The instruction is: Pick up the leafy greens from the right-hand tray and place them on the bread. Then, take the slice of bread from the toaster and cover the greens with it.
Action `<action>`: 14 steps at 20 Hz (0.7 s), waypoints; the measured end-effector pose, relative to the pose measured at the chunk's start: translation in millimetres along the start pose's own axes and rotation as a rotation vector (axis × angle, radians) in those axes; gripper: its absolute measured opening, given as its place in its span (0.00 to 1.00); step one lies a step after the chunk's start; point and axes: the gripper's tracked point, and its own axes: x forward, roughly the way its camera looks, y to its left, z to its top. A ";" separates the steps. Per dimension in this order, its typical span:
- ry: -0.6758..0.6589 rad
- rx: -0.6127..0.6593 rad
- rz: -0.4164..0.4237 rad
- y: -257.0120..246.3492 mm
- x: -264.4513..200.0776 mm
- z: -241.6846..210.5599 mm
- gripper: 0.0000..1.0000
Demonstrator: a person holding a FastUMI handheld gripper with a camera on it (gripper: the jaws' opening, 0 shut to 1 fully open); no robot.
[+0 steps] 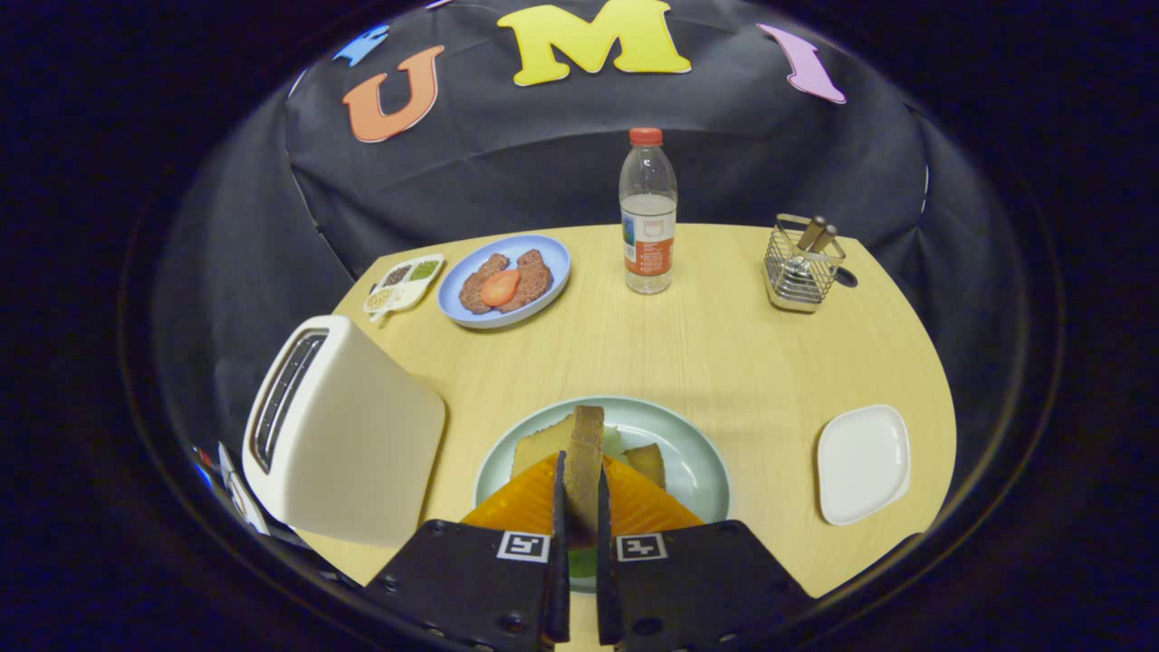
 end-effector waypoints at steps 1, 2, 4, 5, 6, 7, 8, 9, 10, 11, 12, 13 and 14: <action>0.004 -0.004 0.002 -4.6 1.6 -1.5 0.12; 0.010 -0.006 0.005 -8.3 3.3 -4.1 0.12; 0.022 -0.006 0.012 -17.0 7.7 -8.8 0.20; 0.030 -0.007 0.013 -20.4 10.8 -12.3 0.20; 0.039 -0.012 0.015 -24.7 13.4 -16.4 0.20; 0.036 -0.022 0.006 -29.7 15.4 -17.3 0.20; 0.036 -0.028 0.008 -32.2 17.3 -18.1 0.30; 0.038 -0.029 0.012 -32.9 18.3 -19.1 0.30; 0.035 -0.036 0.005 -37.2 18.9 -19.6 0.30; 0.037 -0.040 -0.003 -41.3 21.6 -20.2 0.35; 0.048 -0.037 0.000 -42.8 22.0 -23.5 0.41; 0.051 -0.038 -0.009 -45.9 21.7 -24.3 0.41; 0.052 -0.040 -0.011 -48.8 23.0 -24.8 0.46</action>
